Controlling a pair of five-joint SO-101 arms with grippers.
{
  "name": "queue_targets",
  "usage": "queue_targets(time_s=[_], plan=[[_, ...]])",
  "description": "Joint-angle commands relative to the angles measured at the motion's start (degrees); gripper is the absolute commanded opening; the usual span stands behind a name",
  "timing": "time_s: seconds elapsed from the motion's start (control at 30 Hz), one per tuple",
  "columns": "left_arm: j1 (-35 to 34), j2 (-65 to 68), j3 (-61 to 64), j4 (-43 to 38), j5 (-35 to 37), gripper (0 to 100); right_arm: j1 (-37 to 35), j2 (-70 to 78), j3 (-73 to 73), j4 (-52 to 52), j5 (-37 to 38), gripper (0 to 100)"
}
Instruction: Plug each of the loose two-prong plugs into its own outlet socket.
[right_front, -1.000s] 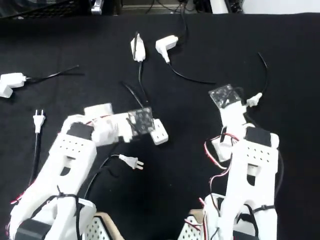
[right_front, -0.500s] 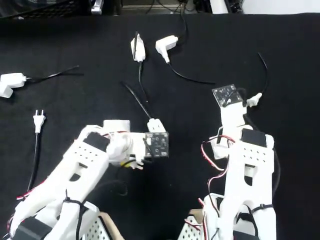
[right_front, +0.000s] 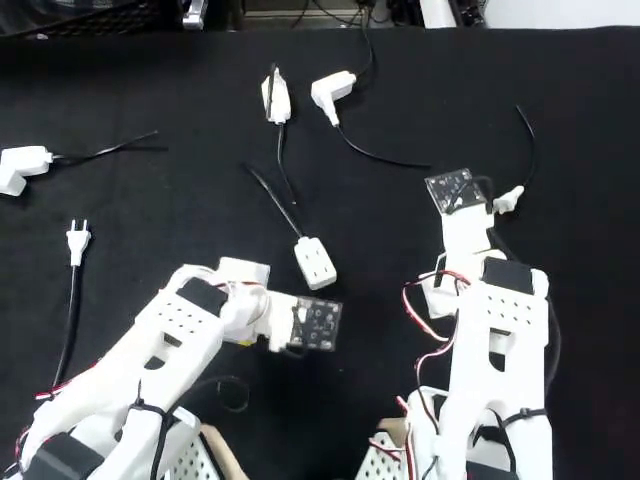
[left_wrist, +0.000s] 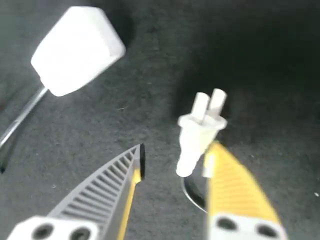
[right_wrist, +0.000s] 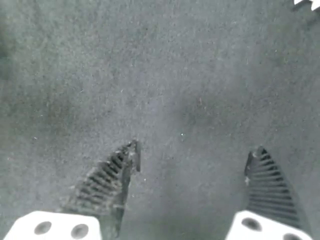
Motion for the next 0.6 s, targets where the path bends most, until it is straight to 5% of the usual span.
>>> queue_targets(time_s=[0.0, 0.57], plan=[[0.6, -1.0, 0.4, -0.8, -2.2, 14, -0.8, -0.1, -0.2, -0.5, -0.6, 33.2], [2.6, -1.1, 3.0, -0.4, -2.0, 13, -1.1, -0.2, 1.4, -3.0, -0.3, 33.2]])
